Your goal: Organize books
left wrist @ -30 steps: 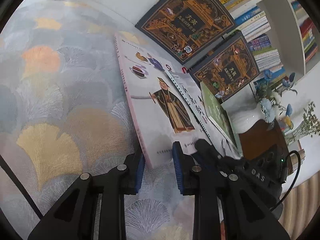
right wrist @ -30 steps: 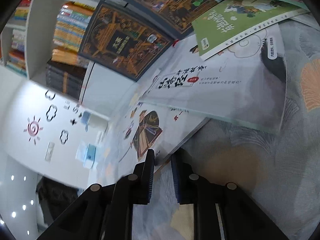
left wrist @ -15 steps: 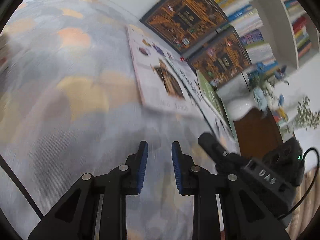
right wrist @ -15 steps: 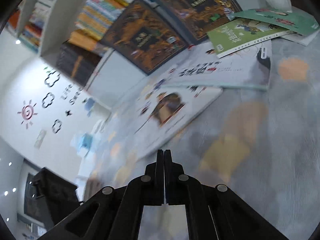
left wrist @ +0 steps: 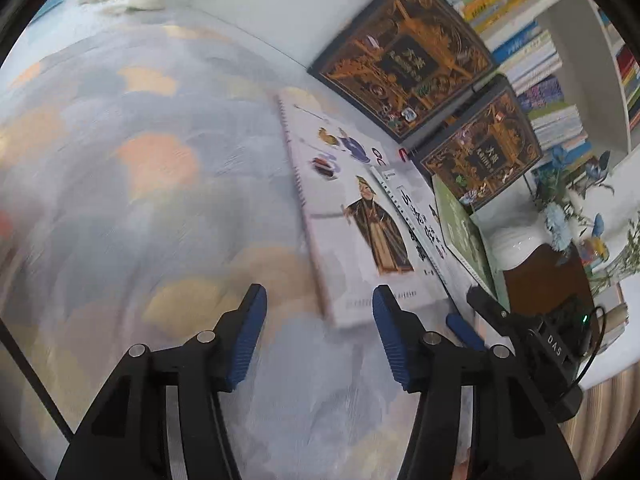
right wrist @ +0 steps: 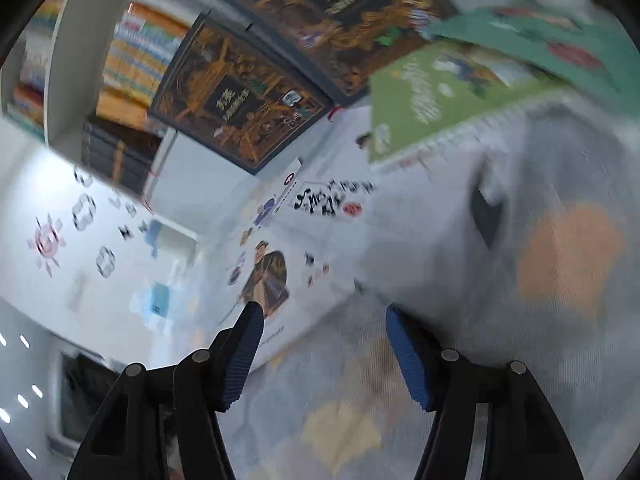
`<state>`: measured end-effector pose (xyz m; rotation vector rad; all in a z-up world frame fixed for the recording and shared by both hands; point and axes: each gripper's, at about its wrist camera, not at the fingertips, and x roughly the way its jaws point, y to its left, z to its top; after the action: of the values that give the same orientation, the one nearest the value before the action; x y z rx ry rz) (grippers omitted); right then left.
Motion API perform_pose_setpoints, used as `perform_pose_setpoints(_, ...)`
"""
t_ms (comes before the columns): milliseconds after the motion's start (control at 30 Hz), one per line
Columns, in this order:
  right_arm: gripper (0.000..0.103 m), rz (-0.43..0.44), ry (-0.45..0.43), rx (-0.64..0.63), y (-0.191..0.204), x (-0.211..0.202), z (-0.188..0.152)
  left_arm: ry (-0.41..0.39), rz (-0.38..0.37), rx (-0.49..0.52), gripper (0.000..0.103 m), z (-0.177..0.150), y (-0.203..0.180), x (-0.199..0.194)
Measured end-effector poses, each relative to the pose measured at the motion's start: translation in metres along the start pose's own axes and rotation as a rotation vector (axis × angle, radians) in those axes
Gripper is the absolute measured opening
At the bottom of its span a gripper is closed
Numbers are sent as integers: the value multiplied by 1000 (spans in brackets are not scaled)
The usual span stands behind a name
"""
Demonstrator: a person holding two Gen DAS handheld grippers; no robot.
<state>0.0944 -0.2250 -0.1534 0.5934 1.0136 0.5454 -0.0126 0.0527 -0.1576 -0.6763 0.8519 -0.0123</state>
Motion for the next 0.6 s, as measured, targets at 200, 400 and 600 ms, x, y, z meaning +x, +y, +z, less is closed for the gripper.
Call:
perform_pose_setpoints(200,63,-13,-14,-100,5,27,26,-8,-1,44,53,20,-14,27)
perform_pose_setpoints(400,63,28,97,-174,16,47,38,8,75,194,52,22,-33,36)
perform_pose_setpoints(600,63,45,150,-189,23,40,26,45,86,234,52,5,-39,24)
